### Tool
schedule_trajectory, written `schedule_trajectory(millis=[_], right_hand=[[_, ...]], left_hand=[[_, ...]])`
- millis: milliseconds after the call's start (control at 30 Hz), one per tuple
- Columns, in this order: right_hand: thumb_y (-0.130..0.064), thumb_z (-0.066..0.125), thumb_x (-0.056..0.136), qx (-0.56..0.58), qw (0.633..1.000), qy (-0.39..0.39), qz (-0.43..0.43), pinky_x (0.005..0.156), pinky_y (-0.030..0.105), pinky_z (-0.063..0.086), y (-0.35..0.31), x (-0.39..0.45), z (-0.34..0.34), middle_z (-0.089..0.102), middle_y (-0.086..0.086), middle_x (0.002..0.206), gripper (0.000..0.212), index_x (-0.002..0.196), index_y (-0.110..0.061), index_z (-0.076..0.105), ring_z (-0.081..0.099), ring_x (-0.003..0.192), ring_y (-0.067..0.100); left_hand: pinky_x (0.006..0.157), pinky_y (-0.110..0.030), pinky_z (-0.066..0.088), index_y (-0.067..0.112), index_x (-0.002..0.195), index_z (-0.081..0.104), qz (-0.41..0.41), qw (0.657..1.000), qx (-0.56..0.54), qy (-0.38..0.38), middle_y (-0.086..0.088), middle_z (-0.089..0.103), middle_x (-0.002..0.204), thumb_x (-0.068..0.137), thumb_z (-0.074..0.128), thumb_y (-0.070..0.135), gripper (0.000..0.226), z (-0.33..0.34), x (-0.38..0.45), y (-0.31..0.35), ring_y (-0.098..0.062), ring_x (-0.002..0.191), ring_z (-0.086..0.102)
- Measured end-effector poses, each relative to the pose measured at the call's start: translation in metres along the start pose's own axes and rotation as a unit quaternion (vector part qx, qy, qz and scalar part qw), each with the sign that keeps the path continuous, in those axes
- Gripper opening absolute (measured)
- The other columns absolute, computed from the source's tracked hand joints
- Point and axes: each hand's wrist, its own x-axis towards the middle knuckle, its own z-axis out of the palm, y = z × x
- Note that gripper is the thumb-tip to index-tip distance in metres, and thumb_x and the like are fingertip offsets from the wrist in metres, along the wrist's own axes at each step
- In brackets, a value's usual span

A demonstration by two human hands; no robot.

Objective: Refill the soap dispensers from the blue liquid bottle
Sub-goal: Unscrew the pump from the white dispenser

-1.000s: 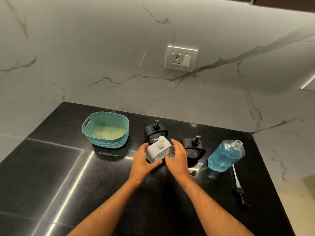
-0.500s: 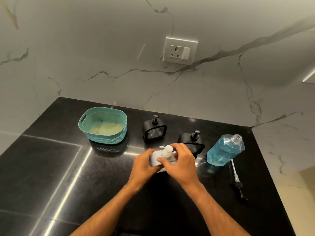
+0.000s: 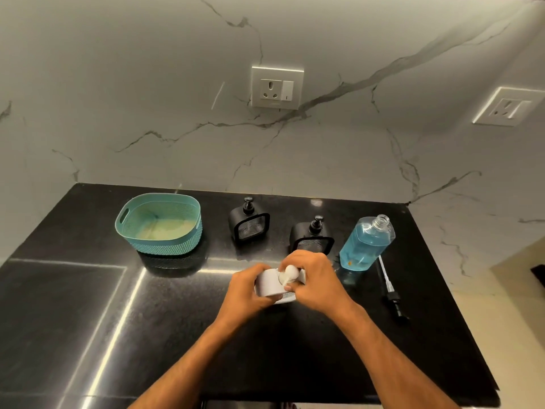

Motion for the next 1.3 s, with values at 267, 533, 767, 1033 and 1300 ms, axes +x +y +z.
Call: schedule_trajectory(millis=[267, 533, 767, 1033, 1300], right_hand=[[-0.052, 0.078, 0.078, -0.190, 0.975, 0.051, 0.100, 0.079, 0.033, 0.049, -0.028, -0.008, -0.001, 0.063, -0.001, 0.096, 0.045, 0.100, -0.016, 0.061, 0.060, 0.087, 0.018], [-0.040, 0.080, 0.069, -0.158, 0.983, -0.010, 0.096, 0.095, 0.034, 0.051, -0.028, -0.011, -0.011, 0.055, -0.004, 0.125, 0.085, 0.147, -0.028, 0.047, 0.055, 0.110, 0.017], [-0.028, 0.072, 0.064, -0.119, 0.987, -0.046, 0.093, 0.091, 0.027, 0.047, -0.029, -0.016, -0.011, 0.052, -0.004, 0.124, 0.095, 0.153, -0.031, 0.039, 0.055, 0.110, 0.017], [-0.026, 0.072, 0.067, -0.143, 0.981, -0.070, 0.114, 0.098, 0.033, 0.048, -0.028, -0.022, -0.014, 0.055, 0.000, 0.124, 0.099, 0.157, -0.026, 0.030, 0.052, 0.119, 0.020], [-0.017, 0.073, 0.079, -0.207, 0.970, -0.030, 0.121, 0.084, 0.027, 0.048, -0.030, -0.027, -0.020, 0.066, 0.001, 0.111, 0.036, 0.114, -0.019, 0.066, 0.062, 0.106, 0.021]], left_hand=[[0.067, -0.014, 0.046, 0.028, 0.104, 0.073, 0.016, 1.000, -0.009, 0.018, 0.022, 0.072, 0.091, 0.068, 0.089, 0.039, 0.040, 0.003, -0.003, 0.009, -0.002, 0.085, 0.066], [0.066, -0.019, 0.048, 0.026, 0.102, 0.072, 0.014, 1.000, 0.000, 0.015, 0.017, 0.072, 0.087, 0.068, 0.089, 0.039, 0.040, 0.008, -0.005, 0.014, -0.003, 0.082, 0.065], [0.070, -0.029, 0.054, 0.031, 0.101, 0.069, 0.009, 1.000, 0.009, 0.002, 0.018, 0.071, 0.088, 0.063, 0.081, 0.050, 0.044, 0.014, -0.006, 0.024, -0.001, 0.084, 0.065], [0.073, -0.034, 0.057, 0.024, 0.104, 0.071, 0.021, 1.000, 0.011, -0.008, 0.014, 0.072, 0.092, 0.064, 0.084, 0.043, 0.047, 0.021, -0.007, 0.028, -0.006, 0.088, 0.067], [0.076, -0.028, 0.058, 0.030, 0.105, 0.069, 0.023, 0.999, 0.012, -0.027, 0.016, 0.073, 0.096, 0.071, 0.094, 0.032, 0.042, 0.027, -0.009, 0.029, -0.001, 0.094, 0.067]])
